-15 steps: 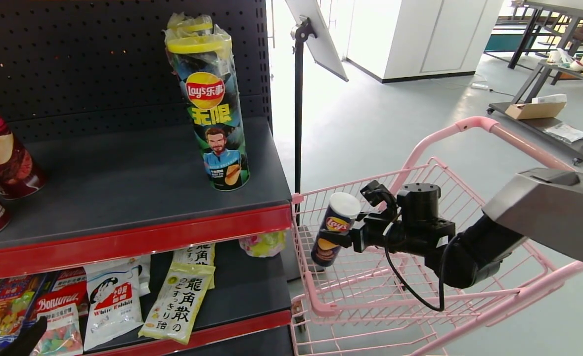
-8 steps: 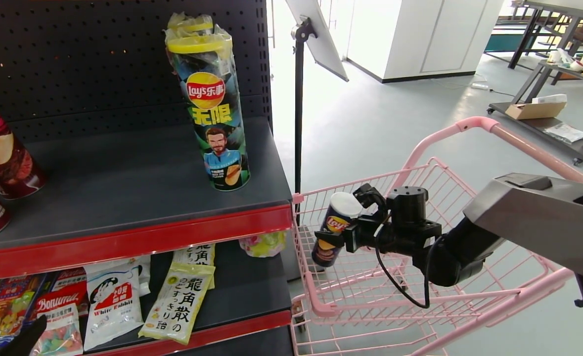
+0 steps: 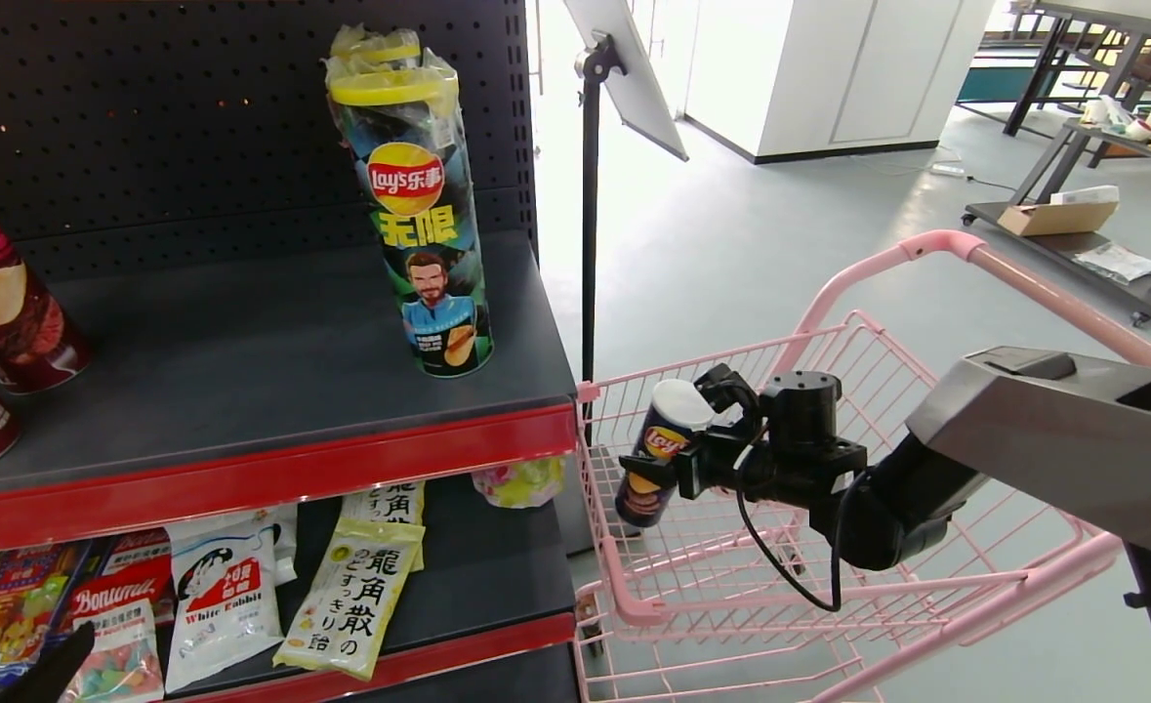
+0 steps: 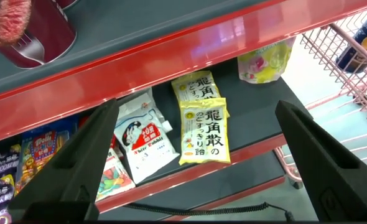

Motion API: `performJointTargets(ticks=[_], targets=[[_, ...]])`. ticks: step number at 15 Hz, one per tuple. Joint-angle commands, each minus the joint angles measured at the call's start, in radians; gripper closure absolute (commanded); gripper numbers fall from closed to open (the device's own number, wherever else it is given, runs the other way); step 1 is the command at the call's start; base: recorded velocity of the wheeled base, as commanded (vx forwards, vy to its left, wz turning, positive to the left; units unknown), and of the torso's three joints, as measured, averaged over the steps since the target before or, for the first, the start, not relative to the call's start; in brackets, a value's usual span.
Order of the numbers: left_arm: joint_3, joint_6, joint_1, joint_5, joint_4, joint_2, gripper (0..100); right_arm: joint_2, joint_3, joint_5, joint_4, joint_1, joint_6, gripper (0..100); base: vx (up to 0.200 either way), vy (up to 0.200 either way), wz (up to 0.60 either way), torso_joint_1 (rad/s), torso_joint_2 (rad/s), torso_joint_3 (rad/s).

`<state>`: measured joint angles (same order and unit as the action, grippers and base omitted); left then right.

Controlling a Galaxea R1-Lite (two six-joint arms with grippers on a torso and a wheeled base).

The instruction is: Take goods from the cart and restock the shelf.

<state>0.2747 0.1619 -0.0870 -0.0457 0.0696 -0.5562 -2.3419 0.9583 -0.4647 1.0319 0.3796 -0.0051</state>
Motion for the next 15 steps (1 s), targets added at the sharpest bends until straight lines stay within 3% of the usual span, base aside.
performJointTargets(ticks=[1,6,8,13,15], targets=[[0.008,0.001,0.0,0.0,-0.001,-0.002,0,0.004,0.002,0.001,0.005,0.001,0.008,100,0.0,0.0,0.0,0.0,0.0,0.0],[0.009,0.001,0.0,0.0,-0.001,-0.002,0,0.032,-0.053,0.003,0.011,0.001,0.008,100,0.0,0.0,0.0,0.0,0.0,0.0],[0.008,0.001,0.0,0.003,0.001,-0.002,0,0.142,-0.161,0.006,0.04,-0.011,0.011,100,0.0,0.0,0.0,0.0,0.0,0.0],[0.021,-0.001,0.0,0.014,0.004,0.001,0,0.449,-0.24,0.021,0.019,-0.131,0.01,100,0.0,0.0,0.0,0.0,0.0,0.0],[0.034,0.001,0.0,0.015,0.004,-0.002,0,0.584,-0.247,0.074,-0.09,-0.172,0.008,100,0.0,0.0,0.0,0.0,0.0,0.0]])
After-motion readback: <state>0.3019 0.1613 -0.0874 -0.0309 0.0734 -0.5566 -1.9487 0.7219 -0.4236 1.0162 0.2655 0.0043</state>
